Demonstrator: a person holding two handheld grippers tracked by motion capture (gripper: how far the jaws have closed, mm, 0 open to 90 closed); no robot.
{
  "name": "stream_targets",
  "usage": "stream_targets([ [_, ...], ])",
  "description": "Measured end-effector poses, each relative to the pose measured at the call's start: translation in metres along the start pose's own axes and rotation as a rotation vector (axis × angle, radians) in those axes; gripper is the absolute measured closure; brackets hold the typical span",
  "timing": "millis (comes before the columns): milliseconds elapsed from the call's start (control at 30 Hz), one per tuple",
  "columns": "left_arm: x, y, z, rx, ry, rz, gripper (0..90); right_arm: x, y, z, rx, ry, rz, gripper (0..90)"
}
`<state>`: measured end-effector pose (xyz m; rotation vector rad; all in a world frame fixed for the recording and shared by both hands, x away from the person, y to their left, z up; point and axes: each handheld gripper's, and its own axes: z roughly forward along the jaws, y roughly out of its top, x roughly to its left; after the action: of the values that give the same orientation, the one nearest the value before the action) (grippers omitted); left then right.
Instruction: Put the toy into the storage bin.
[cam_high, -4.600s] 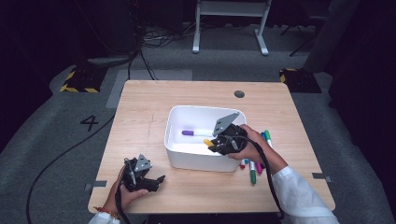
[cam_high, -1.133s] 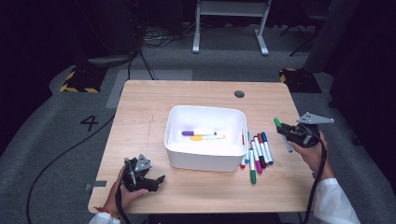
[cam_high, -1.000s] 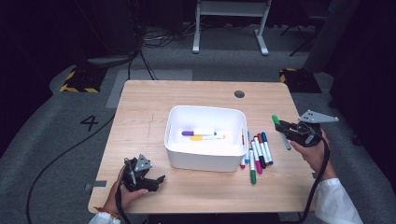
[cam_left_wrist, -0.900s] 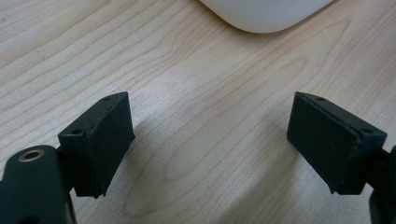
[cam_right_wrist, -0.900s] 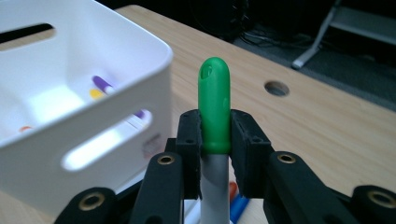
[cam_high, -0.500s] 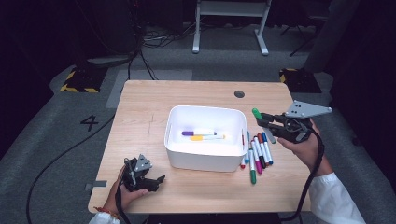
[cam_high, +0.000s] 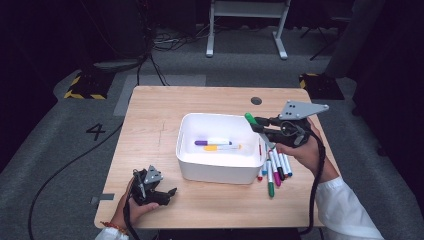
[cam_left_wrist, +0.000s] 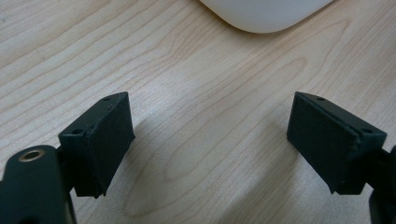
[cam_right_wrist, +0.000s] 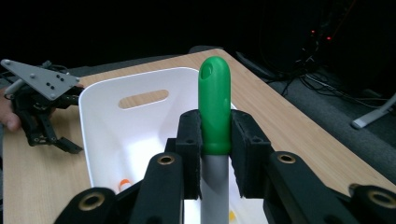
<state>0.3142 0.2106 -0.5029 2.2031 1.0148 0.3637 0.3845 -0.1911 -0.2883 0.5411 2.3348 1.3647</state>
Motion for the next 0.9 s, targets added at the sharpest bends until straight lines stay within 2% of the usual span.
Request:
stream_targets([
  [67,0.000,0.000,0.000,0.000,-0.001,0.001,14.7,0.005,0.004,0.011,0.016,0.023,-0.030,74.9],
  [233,0.000,0.000,0.000,0.001,-0.007,0.001,14.7,0.012,0.006,0.028,0.049,0.045,-0.043,74.9],
  [367,0.000,0.000,0.000,0.001,-0.006,0.002,14.7,0.018,0.002,0.051,0.120,0.077,-0.059,74.9],
  [400,0.000,0.000,0.000,0.001,-0.006,0.002,14.8,0.018,0.002,0.051,0.120,0.077,-0.059,74.9],
  [433,0.000,0.000,0.000,0.001,-0.006,0.002,14.8,0.021,-0.002,0.060,0.157,0.090,-0.065,74.9],
  [533,0.000,0.000,0.000,0.001,-0.006,0.002,14.8,0.024,-0.010,0.071,0.196,0.112,-0.073,74.9],
  [767,0.000,0.000,0.000,0.000,-0.003,0.000,14.7,0.029,-0.025,0.083,0.287,0.153,-0.101,74.9],
  [833,0.000,0.000,0.000,0.000,-0.006,0.000,14.7,0.030,-0.027,0.085,0.299,0.159,-0.109,74.9],
  [900,0.000,0.000,0.000,0.000,0.000,-0.002,14.7,0.034,-0.031,0.088,0.330,0.182,-0.125,74.9],
])
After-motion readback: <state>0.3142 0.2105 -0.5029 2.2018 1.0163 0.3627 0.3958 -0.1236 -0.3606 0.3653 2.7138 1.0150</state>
